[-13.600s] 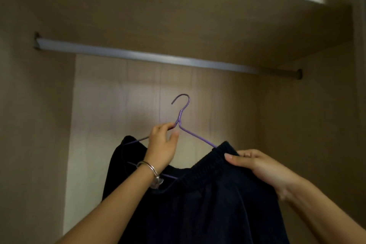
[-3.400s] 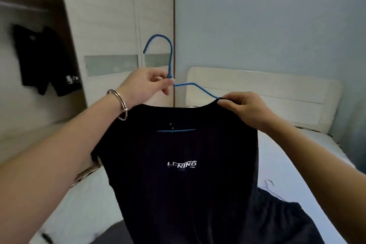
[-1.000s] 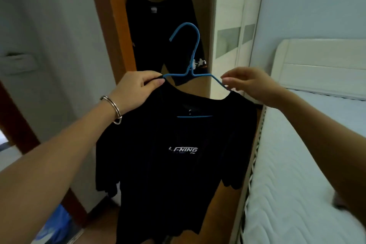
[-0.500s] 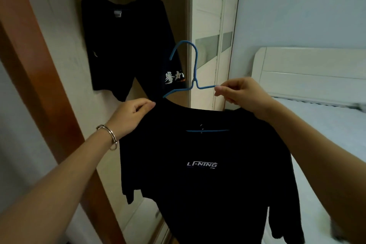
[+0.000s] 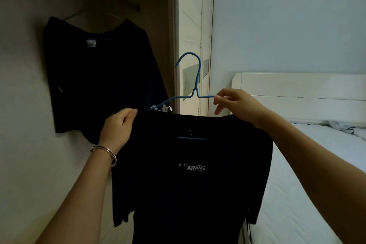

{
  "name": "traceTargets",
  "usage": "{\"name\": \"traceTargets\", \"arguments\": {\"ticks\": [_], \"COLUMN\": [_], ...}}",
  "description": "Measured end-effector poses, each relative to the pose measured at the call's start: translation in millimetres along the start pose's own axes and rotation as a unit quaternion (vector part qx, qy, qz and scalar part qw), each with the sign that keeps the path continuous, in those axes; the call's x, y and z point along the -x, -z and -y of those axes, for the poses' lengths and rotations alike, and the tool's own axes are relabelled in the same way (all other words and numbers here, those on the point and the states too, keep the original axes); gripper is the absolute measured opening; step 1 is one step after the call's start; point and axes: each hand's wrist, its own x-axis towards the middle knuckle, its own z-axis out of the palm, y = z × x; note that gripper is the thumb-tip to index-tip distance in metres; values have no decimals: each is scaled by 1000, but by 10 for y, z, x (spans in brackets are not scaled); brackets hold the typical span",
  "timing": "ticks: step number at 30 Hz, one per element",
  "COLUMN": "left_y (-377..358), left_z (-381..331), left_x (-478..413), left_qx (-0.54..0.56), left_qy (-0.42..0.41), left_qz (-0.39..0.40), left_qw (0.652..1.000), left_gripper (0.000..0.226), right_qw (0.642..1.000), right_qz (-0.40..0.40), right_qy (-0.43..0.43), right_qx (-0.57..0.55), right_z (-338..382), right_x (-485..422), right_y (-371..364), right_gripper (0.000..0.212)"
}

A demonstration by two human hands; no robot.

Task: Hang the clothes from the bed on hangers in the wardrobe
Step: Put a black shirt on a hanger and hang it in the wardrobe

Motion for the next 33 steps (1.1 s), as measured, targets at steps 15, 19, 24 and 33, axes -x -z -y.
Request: {"name": "traceTargets", "arguments": {"ticks": [15, 19, 24, 33], "left_y": [91, 362, 827, 1423], "left_z": [-127, -126, -107, -234], "left_x": [-1361, -1676, -1800, -1883], "left_qx": [-150, -199, -238, -322], "left_qy": [-120, -81, -6, 42], "left_qz": [-100, -171, -215, -290], "left_qw": [976, 961, 947, 900], "left_gripper": [26, 20, 25, 24], "right_qw": [959, 929, 898, 846], "right_qz": [142, 257, 265, 333], "right_qy": [214, 263, 352, 377], "right_qx": [-119, -39, 9, -179], "right_z": [419, 552, 665, 1255], "right_x": [-1849, -2444, -2872, -2952], "right_y": [-286, -56, -204, -792], "right_gripper": [22, 19, 22, 26]}}
